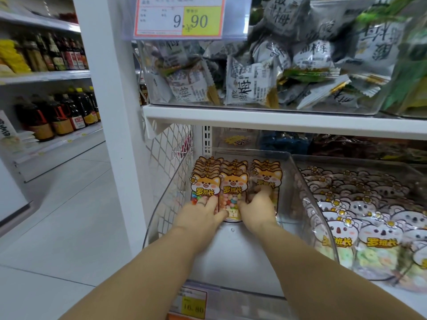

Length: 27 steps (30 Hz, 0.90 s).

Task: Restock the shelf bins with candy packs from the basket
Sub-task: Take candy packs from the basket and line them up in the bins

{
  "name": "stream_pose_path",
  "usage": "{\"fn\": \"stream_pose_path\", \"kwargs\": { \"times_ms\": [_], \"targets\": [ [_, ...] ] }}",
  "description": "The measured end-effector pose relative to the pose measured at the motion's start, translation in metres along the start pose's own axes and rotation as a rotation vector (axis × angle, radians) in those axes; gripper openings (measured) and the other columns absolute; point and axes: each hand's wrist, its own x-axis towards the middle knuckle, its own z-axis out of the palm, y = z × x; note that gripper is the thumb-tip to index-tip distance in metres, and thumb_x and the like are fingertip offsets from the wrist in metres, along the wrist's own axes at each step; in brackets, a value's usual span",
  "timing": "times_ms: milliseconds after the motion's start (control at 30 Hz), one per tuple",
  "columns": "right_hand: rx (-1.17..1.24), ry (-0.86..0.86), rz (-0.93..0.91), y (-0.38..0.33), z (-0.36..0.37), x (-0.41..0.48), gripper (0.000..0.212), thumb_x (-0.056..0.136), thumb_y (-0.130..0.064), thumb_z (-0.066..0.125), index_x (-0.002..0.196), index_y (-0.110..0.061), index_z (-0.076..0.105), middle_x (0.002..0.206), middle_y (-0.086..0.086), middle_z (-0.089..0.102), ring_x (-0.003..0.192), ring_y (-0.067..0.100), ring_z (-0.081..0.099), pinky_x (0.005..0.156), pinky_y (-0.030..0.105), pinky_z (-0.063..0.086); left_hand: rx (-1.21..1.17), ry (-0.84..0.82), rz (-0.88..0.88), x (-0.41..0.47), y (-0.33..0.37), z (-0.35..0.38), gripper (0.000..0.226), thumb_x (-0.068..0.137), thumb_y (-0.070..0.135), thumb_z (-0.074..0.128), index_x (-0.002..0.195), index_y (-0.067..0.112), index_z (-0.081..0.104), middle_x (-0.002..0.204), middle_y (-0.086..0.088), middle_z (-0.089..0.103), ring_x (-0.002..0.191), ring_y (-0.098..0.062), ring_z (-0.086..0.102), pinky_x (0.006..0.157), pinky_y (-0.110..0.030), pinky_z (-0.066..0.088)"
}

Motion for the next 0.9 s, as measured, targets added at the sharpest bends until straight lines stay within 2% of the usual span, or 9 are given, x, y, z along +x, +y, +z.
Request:
{"fn": "stream_pose_path", "kwargs": {
  "times_ms": [100, 233, 300, 367, 433, 533, 633, 733, 900],
  "targets": [
    [-0.083, 0.011, 0.068, -0.001, 0.002, -0.001, 0.055, 0.089, -0.014, 0.066, 0.134, -0.003, 0.034, 0.125, 0.019, 0.058, 0.118, 0.038, 0.055, 0.089, 0.039, 0.048, 0.006, 0.005, 0.009, -0.001, 0.001, 0.004, 0.058, 0.099, 0.022, 0.045, 0.152, 0.027, 0.022, 0.152, -0.013, 0.020, 0.140, -0.032, 0.029, 0.106, -0.044, 0.037],
    [-0.196, -0.007, 0.058, -0.002, 0.000, -0.006, 0.060, 0.089, -0.008, 0.064, 0.139, -0.001, 0.032, 0.143, 0.022, 0.035, 0.132, 0.039, 0.040, 0.105, 0.041, 0.039, -0.061, -0.037, -0.008, -0.001, -0.001, 0.009, 0.062, 0.099, 0.019, 0.046, 0.154, 0.032, 0.022, 0.150, -0.013, 0.021, 0.141, -0.032, 0.026, 0.106, -0.045, 0.038],
    [-0.259, -0.015, 0.026, -0.001, -0.003, -0.007, 0.054, 0.089, -0.008, 0.063, 0.137, -0.004, 0.039, 0.139, 0.020, 0.042, 0.127, 0.037, 0.046, 0.099, 0.038, 0.042, -0.090, -0.060, -0.010, 0.000, -0.001, 0.010, 0.063, 0.099, 0.019, 0.046, 0.155, 0.036, 0.023, 0.150, -0.014, 0.019, 0.142, -0.034, 0.024, 0.107, -0.047, 0.036],
    [-0.295, -0.047, -0.005, 0.001, -0.004, -0.006, 0.043, 0.087, -0.006, 0.062, 0.128, -0.007, 0.049, 0.127, 0.016, 0.056, 0.117, 0.034, 0.055, 0.084, 0.031, 0.045, -0.109, -0.082, -0.006, 0.000, -0.001, 0.010, 0.061, 0.101, 0.021, 0.046, 0.155, 0.041, 0.025, 0.150, -0.013, 0.017, 0.143, -0.035, 0.020, 0.108, -0.048, 0.034],
    [-0.242, -0.050, 0.005, 0.001, -0.007, -0.004, 0.038, 0.086, -0.004, 0.062, 0.123, -0.007, 0.053, 0.119, 0.015, 0.063, 0.111, 0.034, 0.059, 0.079, 0.029, 0.044, -0.134, -0.088, -0.003, 0.001, -0.002, 0.010, 0.055, 0.104, 0.024, 0.042, 0.154, 0.043, 0.027, 0.150, -0.011, 0.017, 0.143, -0.035, 0.020, 0.109, -0.048, 0.034],
    [-0.115, -0.035, 0.053, 0.001, -0.009, -0.004, 0.041, 0.086, -0.006, 0.063, 0.126, -0.009, 0.054, 0.118, 0.013, 0.065, 0.110, 0.034, 0.060, 0.079, 0.030, 0.044, -0.166, -0.085, 0.001, 0.001, -0.003, 0.010, 0.052, 0.105, 0.025, 0.038, 0.153, 0.043, 0.030, 0.149, -0.009, 0.018, 0.142, -0.036, 0.019, 0.109, -0.048, 0.033],
    [-0.037, -0.037, 0.050, 0.000, -0.006, -0.006, 0.043, 0.086, -0.011, 0.065, 0.127, -0.012, 0.054, 0.120, 0.009, 0.064, 0.113, 0.032, 0.059, 0.088, 0.034, 0.047, -0.176, -0.072, 0.000, 0.000, -0.002, 0.008, 0.054, 0.103, 0.021, 0.040, 0.153, 0.041, 0.031, 0.146, -0.013, 0.021, 0.140, -0.037, 0.023, 0.108, -0.048, 0.034],
    [0.027, 0.052, 0.011, -0.007, -0.007, -0.004, 0.047, 0.081, -0.022, 0.071, 0.124, -0.015, 0.053, 0.118, 0.007, 0.064, 0.112, 0.031, 0.060, 0.093, 0.038, 0.049, -0.179, -0.067, -0.005, 0.000, -0.001, 0.007, 0.059, 0.102, 0.018, 0.042, 0.154, 0.042, 0.028, 0.148, -0.013, 0.020, 0.140, -0.038, 0.024, 0.109, -0.047, 0.034],
    [0.133, -0.054, 0.107, -0.011, -0.009, 0.002, 0.024, 0.070, -0.024, 0.075, 0.091, -0.021, 0.063, 0.096, 0.001, 0.069, 0.093, 0.025, 0.064, 0.090, 0.042, 0.054, -0.180, -0.068, -0.003, 0.000, -0.001, 0.009, 0.062, 0.100, 0.018, 0.047, 0.153, 0.043, 0.027, 0.152, -0.010, 0.016, 0.141, -0.037, 0.022, 0.110, -0.048, 0.032]
  ]
}}
